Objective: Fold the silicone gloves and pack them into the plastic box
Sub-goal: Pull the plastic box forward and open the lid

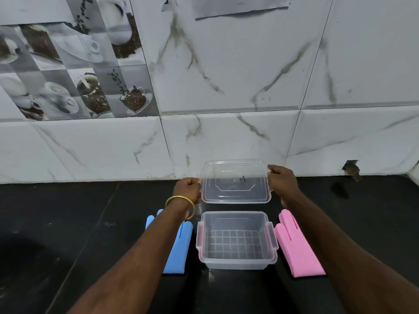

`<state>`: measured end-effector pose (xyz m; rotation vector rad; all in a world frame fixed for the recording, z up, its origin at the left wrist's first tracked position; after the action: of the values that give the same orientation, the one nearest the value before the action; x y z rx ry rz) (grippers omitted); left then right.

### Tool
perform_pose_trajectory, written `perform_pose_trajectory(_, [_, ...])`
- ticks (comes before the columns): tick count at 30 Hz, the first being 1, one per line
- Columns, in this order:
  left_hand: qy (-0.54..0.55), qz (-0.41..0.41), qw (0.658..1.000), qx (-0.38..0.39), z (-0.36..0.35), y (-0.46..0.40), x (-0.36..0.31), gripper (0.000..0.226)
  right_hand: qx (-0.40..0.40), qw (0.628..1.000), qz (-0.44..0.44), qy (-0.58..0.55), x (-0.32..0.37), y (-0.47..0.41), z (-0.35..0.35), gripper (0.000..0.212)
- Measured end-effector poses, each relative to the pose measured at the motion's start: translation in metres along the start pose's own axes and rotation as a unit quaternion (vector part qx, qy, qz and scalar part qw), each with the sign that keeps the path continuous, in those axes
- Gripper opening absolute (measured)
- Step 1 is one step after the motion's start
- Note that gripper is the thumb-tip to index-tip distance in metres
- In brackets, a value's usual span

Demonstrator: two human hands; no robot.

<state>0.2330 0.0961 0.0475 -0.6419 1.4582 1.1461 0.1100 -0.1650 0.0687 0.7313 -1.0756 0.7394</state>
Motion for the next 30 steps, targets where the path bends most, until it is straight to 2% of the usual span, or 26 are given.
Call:
perform_pose_trajectory(3, [0.030,0.046,0.998,0.007,-0.005,-0.021,0.012,0.025,-0.046,0.999,0.010,0.020,-0.010,-0.014,-0.003,0.036])
perform_pose_trajectory(6, [0.037,0.084,0.996,0.011,-0.009,-0.036,0.025,0.038,-0.060,0.998,-0.009,0.022,-0.025,-0.024,-0.008,0.026])
perform_pose_trajectory(8, [0.036,0.105,0.994,0.012,-0.010,-0.043,0.037,0.042,-0.047,0.997,-0.031,0.045,-0.040,-0.031,-0.012,0.017])
perform_pose_trajectory(13, [0.042,0.151,0.987,0.019,-0.012,-0.052,0.074,0.041,0.015,0.991,-0.070,0.115,-0.075,-0.035,-0.023,0.013])
perform_pose_trajectory(23, [-0.041,0.179,0.982,0.038,-0.011,-0.059,0.104,0.046,0.070,0.976,-0.114,0.174,-0.102,-0.035,-0.032,0.018])
perform_pose_trajectory(27, [-0.059,0.182,0.980,0.060,-0.012,-0.055,0.096,0.043,0.092,0.958,-0.123,0.242,-0.097,-0.033,-0.031,0.016])
perform_pose_trajectory(30, [-0.071,0.163,0.982,0.067,-0.009,-0.051,0.076,0.040,0.089,0.939,-0.117,0.310,-0.076,-0.027,-0.030,0.005])
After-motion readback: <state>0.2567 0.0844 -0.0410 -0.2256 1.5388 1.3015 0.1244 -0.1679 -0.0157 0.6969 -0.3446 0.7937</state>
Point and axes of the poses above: each hand's wrist, its own y-axis away from the middle knuckle, its own z-axis out of the back of the hand, x = y × z, the point moved 5 cm from there along -y, towards the middle knuckle, and after that the axes turned 12 degrees about x, right-handed, at the moved point
